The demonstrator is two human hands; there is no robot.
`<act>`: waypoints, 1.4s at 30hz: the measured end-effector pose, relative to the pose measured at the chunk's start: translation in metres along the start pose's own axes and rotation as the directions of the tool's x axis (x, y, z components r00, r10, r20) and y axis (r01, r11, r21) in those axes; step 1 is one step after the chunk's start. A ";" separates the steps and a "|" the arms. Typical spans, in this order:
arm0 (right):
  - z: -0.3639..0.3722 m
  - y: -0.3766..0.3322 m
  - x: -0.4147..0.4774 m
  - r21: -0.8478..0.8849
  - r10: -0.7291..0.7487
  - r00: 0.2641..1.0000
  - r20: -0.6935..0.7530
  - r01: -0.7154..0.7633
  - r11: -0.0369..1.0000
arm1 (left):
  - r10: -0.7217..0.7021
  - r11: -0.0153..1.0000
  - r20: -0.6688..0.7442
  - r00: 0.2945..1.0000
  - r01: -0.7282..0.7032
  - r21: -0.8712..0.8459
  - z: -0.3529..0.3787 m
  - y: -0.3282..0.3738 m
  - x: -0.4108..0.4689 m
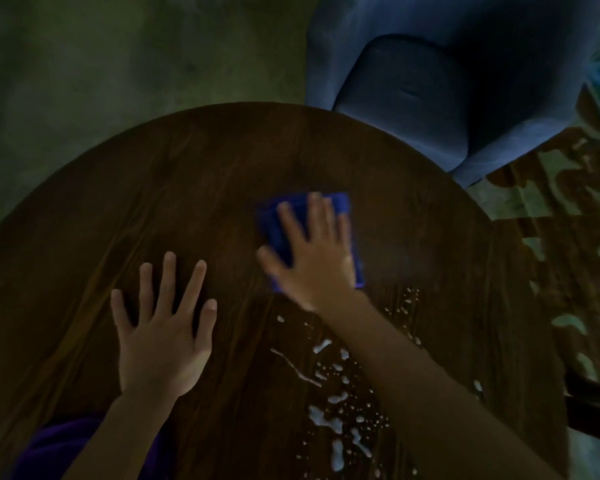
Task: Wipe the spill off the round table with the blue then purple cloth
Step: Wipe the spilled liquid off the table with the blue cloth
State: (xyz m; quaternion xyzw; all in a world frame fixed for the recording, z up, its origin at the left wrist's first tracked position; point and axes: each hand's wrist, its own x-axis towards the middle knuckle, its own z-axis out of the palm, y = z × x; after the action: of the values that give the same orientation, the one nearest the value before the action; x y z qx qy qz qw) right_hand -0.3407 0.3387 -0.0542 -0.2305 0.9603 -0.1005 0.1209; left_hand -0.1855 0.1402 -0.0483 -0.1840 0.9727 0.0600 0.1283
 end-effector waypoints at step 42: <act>-0.015 0.074 -0.064 -0.148 -0.516 0.836 0.188 0.544 0.826 | -0.050 0.998 -0.059 0.997 0.049 -0.027 0.007 0.000 0.003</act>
State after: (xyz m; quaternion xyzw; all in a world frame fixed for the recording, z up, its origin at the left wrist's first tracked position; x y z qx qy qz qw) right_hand -0.3203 0.4353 -0.0461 -0.5054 0.8525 -0.0192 0.1318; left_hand -0.1865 0.1402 -0.0558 -0.2115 0.9703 0.0638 0.0985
